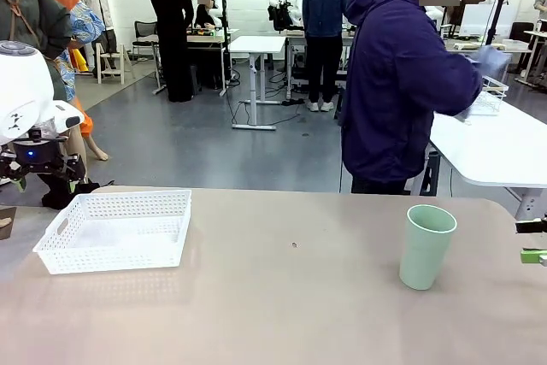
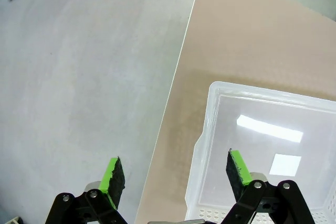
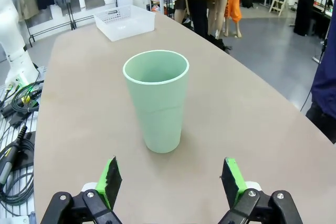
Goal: Clean and organize the cups into the basket.
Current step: Pick up the Organizing basket and move it to the center of the table, then pick up the Reusable plastic cup from the right side of the table and place it inside the Organizing basket.
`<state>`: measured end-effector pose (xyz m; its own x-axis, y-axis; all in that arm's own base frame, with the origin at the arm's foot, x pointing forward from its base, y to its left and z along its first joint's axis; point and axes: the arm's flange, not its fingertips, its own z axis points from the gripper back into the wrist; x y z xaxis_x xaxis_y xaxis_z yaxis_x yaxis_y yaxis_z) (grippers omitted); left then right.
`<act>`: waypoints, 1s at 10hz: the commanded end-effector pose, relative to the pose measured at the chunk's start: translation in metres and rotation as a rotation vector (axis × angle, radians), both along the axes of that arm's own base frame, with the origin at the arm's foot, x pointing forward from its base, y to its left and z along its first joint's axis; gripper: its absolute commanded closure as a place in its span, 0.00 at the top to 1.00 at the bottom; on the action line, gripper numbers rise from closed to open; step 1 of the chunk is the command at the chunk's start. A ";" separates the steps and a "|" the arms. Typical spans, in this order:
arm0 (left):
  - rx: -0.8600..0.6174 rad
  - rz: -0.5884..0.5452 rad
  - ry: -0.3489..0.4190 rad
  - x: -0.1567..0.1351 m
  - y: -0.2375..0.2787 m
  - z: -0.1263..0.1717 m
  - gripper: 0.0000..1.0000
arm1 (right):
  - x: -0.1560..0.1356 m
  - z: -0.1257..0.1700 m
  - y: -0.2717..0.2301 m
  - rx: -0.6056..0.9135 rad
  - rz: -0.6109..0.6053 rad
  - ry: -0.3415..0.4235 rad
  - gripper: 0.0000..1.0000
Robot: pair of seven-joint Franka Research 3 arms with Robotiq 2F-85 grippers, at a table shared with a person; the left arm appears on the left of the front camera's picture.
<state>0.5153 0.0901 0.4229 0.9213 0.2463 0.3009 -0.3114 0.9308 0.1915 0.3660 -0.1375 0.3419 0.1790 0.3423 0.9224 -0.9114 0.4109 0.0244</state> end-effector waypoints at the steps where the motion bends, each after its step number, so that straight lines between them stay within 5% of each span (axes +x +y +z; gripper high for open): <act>1: 0.003 -0.004 0.003 -0.002 -0.001 0.001 1.00 | 0.000 0.000 0.001 0.004 0.003 0.000 1.00; 5: -0.010 -0.001 0.142 0.044 0.012 -0.026 1.00 | 0.022 -0.026 0.025 -0.016 0.032 -0.004 1.00; 10: -0.062 0.027 0.185 0.069 0.012 -0.046 1.00 | 0.044 -0.073 0.039 0.010 0.070 0.057 1.00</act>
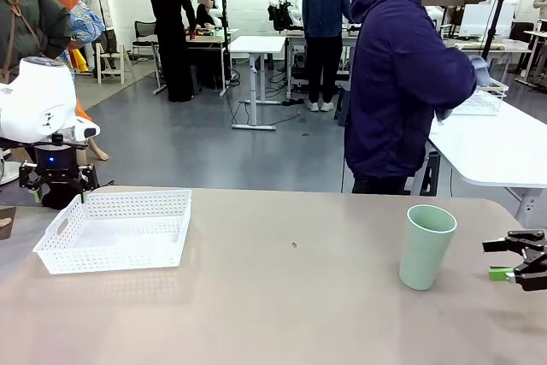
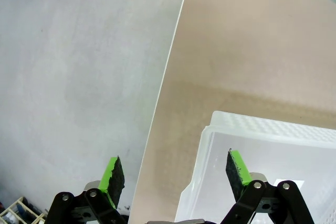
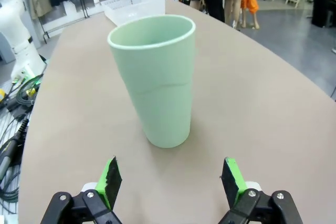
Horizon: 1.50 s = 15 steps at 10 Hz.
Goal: Clean and organize the cups into the basket.
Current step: Pick up the Organizing basket and move it to the center of the table, then pick up the Reusable plastic cup from the right side of the table and place it inside the Organizing basket.
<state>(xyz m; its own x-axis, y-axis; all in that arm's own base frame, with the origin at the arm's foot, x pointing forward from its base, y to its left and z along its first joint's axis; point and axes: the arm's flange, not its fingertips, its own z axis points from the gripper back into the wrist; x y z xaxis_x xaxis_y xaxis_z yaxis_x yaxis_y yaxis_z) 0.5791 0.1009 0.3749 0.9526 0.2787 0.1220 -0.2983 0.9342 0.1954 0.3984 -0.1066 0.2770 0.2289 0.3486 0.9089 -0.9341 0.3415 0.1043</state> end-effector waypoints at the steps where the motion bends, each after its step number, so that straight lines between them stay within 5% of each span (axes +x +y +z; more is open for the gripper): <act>1: -0.025 0.011 -0.004 0.006 0.000 -0.002 1.00 | 0.013 -0.014 0.016 0.008 0.013 -0.027 1.00; 9: -0.073 -0.015 -0.037 -0.001 -0.005 -0.007 1.00 | 0.026 -0.023 0.069 0.143 0.133 -0.135 1.00; 15: -0.052 0.003 -0.023 0.003 -0.005 -0.007 1.00 | 0.023 -0.018 0.070 0.132 0.140 -0.096 1.00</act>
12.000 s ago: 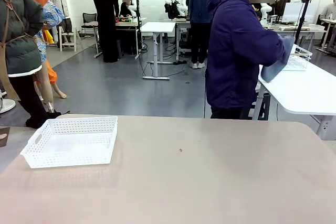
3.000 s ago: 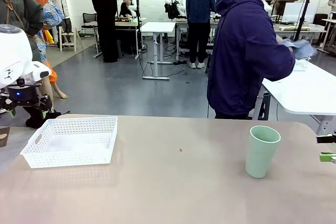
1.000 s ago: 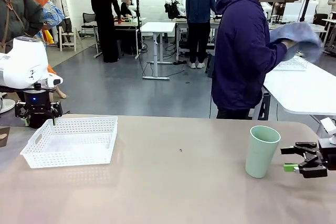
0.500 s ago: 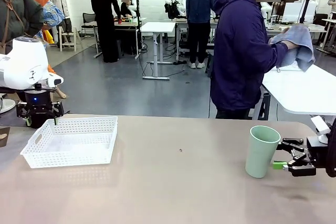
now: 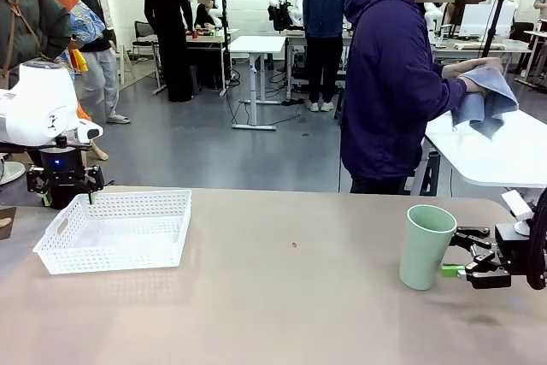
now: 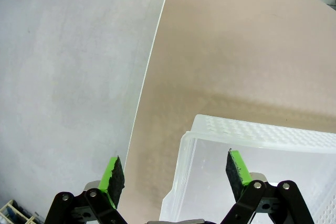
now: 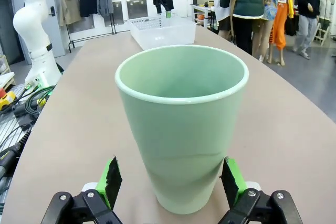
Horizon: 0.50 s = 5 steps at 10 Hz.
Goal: Clean and organize the cups into the basket.
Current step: Pick up the Organizing basket and move it to the center of the table, then pick up the Reusable plastic cup from the right side of the table and place it inside the Organizing basket.
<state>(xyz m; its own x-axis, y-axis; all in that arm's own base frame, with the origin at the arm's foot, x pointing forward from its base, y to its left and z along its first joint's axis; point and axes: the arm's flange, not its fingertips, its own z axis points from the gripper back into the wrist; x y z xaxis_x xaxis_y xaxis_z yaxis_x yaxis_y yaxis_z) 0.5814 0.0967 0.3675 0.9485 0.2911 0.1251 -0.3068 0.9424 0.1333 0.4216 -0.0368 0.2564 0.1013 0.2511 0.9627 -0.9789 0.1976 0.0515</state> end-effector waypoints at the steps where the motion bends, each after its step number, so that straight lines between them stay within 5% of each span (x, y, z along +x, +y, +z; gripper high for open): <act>1: 0.007 -0.002 -0.002 0.001 -0.001 0.001 1.00 | -0.001 0.002 0.000 0.004 0.001 -0.005 1.00; 5: 0.138 -0.065 -0.010 0.012 -0.005 -0.025 1.00 | -0.005 -0.004 0.008 -0.002 0.078 -0.064 1.00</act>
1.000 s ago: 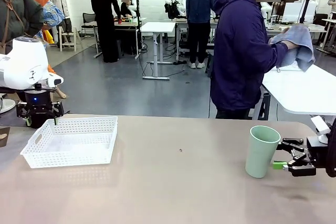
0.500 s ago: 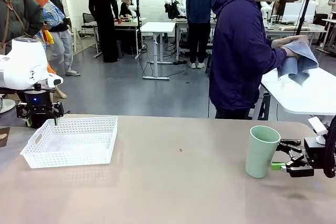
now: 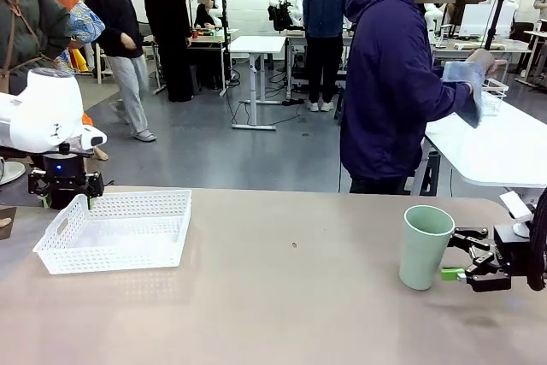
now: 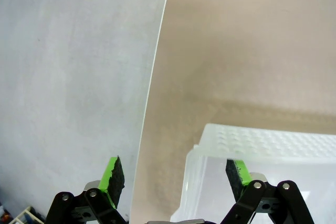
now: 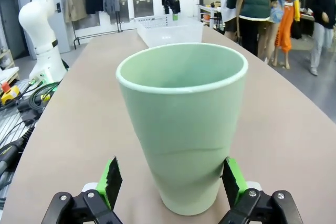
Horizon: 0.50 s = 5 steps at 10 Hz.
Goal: Clean and organize the cups into the basket.
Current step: Pick up the Organizing basket and move it to the center of the table, then pick up the Reusable plastic cup from the right side of the table and place it inside the Organizing basket.
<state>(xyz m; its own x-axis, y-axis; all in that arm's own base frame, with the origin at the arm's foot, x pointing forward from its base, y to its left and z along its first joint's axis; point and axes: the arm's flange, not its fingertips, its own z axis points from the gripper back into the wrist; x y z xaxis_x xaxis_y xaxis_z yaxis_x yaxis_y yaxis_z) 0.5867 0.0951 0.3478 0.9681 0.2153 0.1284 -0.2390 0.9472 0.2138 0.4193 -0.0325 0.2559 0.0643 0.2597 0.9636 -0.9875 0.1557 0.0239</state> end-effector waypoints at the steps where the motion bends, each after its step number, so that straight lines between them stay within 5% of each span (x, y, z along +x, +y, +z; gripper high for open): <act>1: 0.067 -0.006 -0.043 0.009 -0.006 -0.007 1.00 | -0.002 -0.005 0.007 -0.011 0.041 -0.046 1.00; 5: 0.085 0.003 -0.045 0.018 -0.006 -0.014 1.00 | -0.001 -0.011 0.010 -0.013 0.061 -0.040 1.00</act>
<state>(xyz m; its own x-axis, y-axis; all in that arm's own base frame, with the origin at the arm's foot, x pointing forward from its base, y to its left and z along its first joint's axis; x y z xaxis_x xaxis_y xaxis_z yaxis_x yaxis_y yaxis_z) 0.5978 0.0894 0.3371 0.9680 0.1879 0.1663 -0.2262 0.9403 0.2542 0.4181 -0.0245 0.2522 0.0300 0.2697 0.9625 -0.9932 0.1160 -0.0015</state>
